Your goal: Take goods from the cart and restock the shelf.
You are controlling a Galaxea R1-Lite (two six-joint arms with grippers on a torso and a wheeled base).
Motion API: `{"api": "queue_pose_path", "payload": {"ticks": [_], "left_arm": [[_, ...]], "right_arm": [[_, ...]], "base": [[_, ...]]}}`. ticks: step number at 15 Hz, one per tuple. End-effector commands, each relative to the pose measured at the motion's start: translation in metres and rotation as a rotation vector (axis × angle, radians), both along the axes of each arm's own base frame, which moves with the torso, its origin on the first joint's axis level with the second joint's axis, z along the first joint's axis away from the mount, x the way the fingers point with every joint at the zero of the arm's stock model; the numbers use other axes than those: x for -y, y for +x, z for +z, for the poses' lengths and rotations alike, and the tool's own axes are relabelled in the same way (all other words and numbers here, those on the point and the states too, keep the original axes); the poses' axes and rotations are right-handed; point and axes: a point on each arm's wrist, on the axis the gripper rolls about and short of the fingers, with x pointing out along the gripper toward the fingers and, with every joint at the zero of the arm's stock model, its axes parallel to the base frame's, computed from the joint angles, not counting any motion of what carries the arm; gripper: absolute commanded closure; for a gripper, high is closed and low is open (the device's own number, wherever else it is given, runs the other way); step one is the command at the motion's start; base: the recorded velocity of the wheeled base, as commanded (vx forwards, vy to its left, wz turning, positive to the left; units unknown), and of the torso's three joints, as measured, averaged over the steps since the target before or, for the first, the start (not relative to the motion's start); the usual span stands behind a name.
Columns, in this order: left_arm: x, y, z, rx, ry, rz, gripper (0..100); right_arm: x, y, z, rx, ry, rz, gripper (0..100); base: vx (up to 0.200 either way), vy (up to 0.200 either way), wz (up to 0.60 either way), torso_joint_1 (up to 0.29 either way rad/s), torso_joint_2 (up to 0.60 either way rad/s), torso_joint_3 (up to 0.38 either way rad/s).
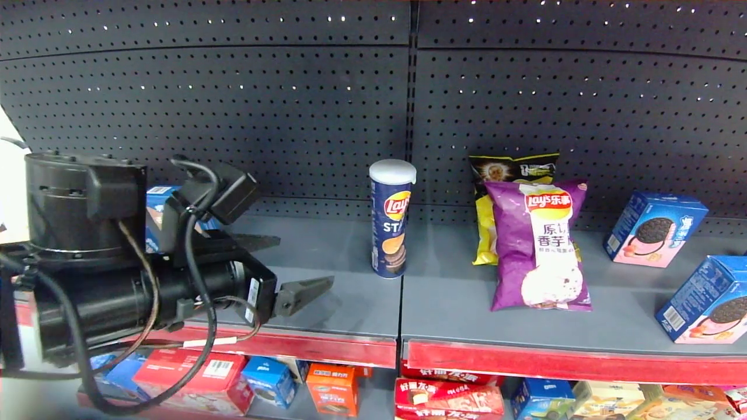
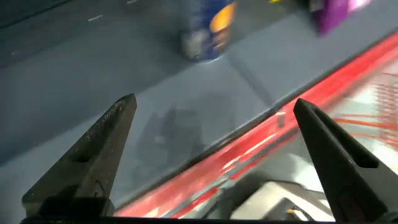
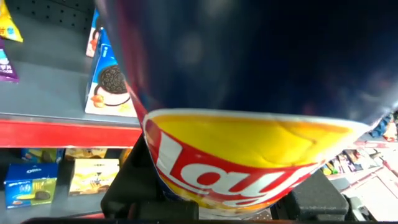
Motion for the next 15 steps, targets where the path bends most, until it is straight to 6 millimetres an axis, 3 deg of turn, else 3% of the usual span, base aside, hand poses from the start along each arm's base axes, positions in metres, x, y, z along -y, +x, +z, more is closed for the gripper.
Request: {"api": "queue_pose_path", "payload": {"ticks": [1,6,10,15], "left_arm": [[0.004,0.026,-0.013,-0.047,0.007,-0.005,0],[-0.012,0.082,-0.018,-0.021,-0.025,0.024,0],[-0.011,0.101,-0.03,-0.01,-0.06,-0.108,0],[-0.013,0.136,-0.047,-0.01,-0.071,-0.13,0]], "right_arm": [[0.0,0.0,0.0,0.001,0.0,-0.002,100],[0.0,0.001,-0.002,-0.009,-0.001,-0.005,100],[0.0,0.002,-0.005,-0.024,0.001,-0.017,100],[0.0,0.003,-0.008,-0.035,-0.001,-0.021,100]], "base": [[0.0,0.0,0.0,0.0,0.0,0.0],[0.0,0.0,0.0,0.0,0.0,0.0],[0.0,0.0,0.0,0.0,0.0,0.0],[0.0,0.0,0.0,0.0,0.0,0.0]]}}
